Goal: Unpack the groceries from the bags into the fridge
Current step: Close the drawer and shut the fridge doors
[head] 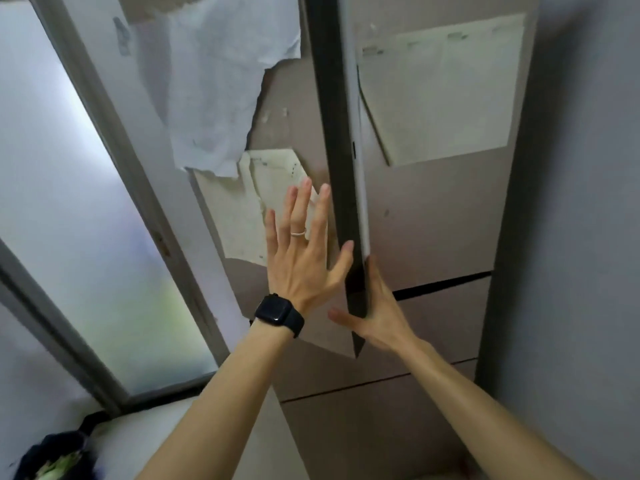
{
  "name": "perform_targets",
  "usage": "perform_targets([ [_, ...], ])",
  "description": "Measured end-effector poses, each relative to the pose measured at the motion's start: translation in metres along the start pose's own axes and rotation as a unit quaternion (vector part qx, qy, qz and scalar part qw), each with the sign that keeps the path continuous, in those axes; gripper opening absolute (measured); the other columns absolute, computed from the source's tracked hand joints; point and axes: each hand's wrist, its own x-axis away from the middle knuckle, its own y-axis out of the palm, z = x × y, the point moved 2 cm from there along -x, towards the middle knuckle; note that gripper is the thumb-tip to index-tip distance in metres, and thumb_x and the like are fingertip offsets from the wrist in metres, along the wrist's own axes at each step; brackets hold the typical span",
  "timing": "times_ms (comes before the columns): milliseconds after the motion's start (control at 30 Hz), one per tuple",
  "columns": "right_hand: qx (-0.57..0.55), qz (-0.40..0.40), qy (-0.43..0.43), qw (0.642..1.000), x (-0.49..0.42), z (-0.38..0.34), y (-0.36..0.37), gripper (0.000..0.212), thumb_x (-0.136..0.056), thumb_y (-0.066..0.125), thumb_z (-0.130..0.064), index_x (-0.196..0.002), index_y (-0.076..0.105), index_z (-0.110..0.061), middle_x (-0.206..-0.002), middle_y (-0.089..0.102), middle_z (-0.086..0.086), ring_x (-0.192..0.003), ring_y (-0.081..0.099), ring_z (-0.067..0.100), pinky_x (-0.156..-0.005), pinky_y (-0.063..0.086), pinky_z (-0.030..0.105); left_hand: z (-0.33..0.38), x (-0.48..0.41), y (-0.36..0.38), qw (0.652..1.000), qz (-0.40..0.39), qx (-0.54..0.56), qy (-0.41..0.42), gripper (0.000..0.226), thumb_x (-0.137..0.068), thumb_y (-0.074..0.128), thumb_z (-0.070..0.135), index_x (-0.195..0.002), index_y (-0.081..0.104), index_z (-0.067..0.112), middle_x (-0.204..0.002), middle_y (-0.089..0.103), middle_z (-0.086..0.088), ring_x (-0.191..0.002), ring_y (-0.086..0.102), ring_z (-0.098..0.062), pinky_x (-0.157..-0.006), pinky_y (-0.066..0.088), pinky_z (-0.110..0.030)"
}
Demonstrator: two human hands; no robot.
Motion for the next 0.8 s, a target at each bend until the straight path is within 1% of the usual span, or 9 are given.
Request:
perform_targets([
  [67,0.02,-0.01,0.005,1.0,-0.011,0.005,-0.006,0.14,-0.054,0.073,-0.087,-0.154,-0.014,-0.042,-0.167,0.003,-0.013,-0.152,0.015,0.015,-0.118,0.032,0.052,0.006,-0.018,0.021,1.0,-0.011,-0.015,-0.002,0.088,-0.089,0.052,0.057,-0.156,0.018,0.012,-0.164,0.012,-0.011,-0.152,0.008,-0.028,-0.12,0.008,-0.058],
  [133,0.042,-0.014,0.003,0.999,-0.021,0.011,-0.009,0.14,-0.053,0.072,-0.088,-0.155,-0.014,-0.041,-0.167,0.005,-0.011,-0.151,0.019,0.016,-0.117,0.034,0.049,0.01,-0.026,0.043,1.0,-0.009,-0.022,-0.007,0.09,-0.09,0.052,0.055,-0.156,0.01,0.01,-0.164,0.005,-0.009,-0.152,0.004,-0.027,-0.12,0.008,-0.059],
  [233,0.062,-0.001,-0.009,0.998,-0.036,0.019,-0.018,0.134,-0.057,0.073,-0.084,-0.156,-0.005,-0.039,-0.162,0.026,-0.008,-0.144,0.035,0.018,-0.109,0.045,0.047,0.014,-0.032,0.066,0.999,0.029,-0.018,-0.012,0.088,-0.092,0.051,0.046,-0.157,0.001,0.013,-0.164,-0.009,-0.003,-0.152,0.001,-0.025,-0.119,0.01,-0.06],
  [267,0.089,0.003,-0.023,0.996,-0.041,0.022,-0.021,0.128,-0.061,0.071,-0.082,-0.157,-0.002,-0.037,-0.162,0.027,-0.007,-0.144,0.035,0.018,-0.109,0.044,0.046,0.015,-0.034,0.072,0.999,0.039,-0.015,-0.01,0.089,-0.092,0.052,0.044,-0.157,-0.001,0.014,-0.164,-0.012,-0.001,-0.152,0.0,-0.024,-0.119,0.01,-0.06],
  [333,0.157,0.005,-0.054,0.986,-0.047,0.026,-0.027,0.123,-0.068,0.062,-0.082,-0.158,-0.004,-0.032,-0.167,0.008,-0.006,-0.151,0.018,0.018,-0.119,0.031,0.045,0.015,-0.039,0.081,0.999,0.043,-0.013,-0.006,0.089,-0.093,0.05,0.043,-0.157,-0.006,0.017,-0.164,-0.015,0.0,-0.152,-0.003,-0.022,-0.118,0.01,-0.06],
  [400,0.197,0.027,-0.072,0.977,-0.053,0.031,-0.032,0.124,-0.07,0.056,-0.086,-0.158,-0.011,-0.028,-0.167,-0.01,-0.006,-0.154,0.001,0.015,-0.123,0.021,0.044,0.013,-0.043,0.091,0.999,0.041,-0.019,-0.001,0.088,-0.094,0.047,0.046,-0.157,-0.007,0.018,-0.164,-0.016,0.001,-0.152,-0.004,-0.022,-0.118,0.01,-0.061],
  [533,0.248,0.059,-0.093,0.962,-0.066,0.038,-0.042,0.134,-0.066,0.054,-0.089,-0.156,-0.022,-0.023,-0.163,-0.028,0.0,-0.151,-0.022,0.016,-0.125,0.004,0.046,0.012,-0.051,0.11,0.999,0.044,-0.029,-0.004,0.088,-0.094,0.043,0.053,-0.157,-0.007,0.019,-0.164,-0.017,0.002,-0.152,-0.006,-0.021,-0.117,0.008,-0.06],
  [667,0.293,0.067,-0.11,0.947,-0.081,0.04,-0.052,0.14,-0.062,0.056,-0.09,-0.156,-0.021,-0.02,-0.162,-0.031,0.006,-0.15,-0.027,0.022,-0.123,-0.005,0.052,0.012,-0.057,0.126,0.997,0.074,-0.034,-0.007,0.087,-0.092,0.043,0.056,-0.158,-0.001,0.02,-0.165,-0.011,0.003,-0.152,0.0,-0.02,-0.116,0.012,-0.061],
  [800,0.317,0.062,-0.122,0.938,-0.092,0.047,-0.049,0.141,-0.06,0.057,-0.09,-0.158,-0.014,-0.017,-0.163,-0.028,0.009,-0.15,-0.025,0.025,-0.121,-0.007,0.056,0.009,-0.057,0.131,0.995,0.092,-0.031,0.006,0.086,-0.092,0.044,0.055,-0.158,0.003,0.02,-0.165,-0.007,0.002,-0.152,0.003,-0.02,-0.115,0.014,-0.061],
])
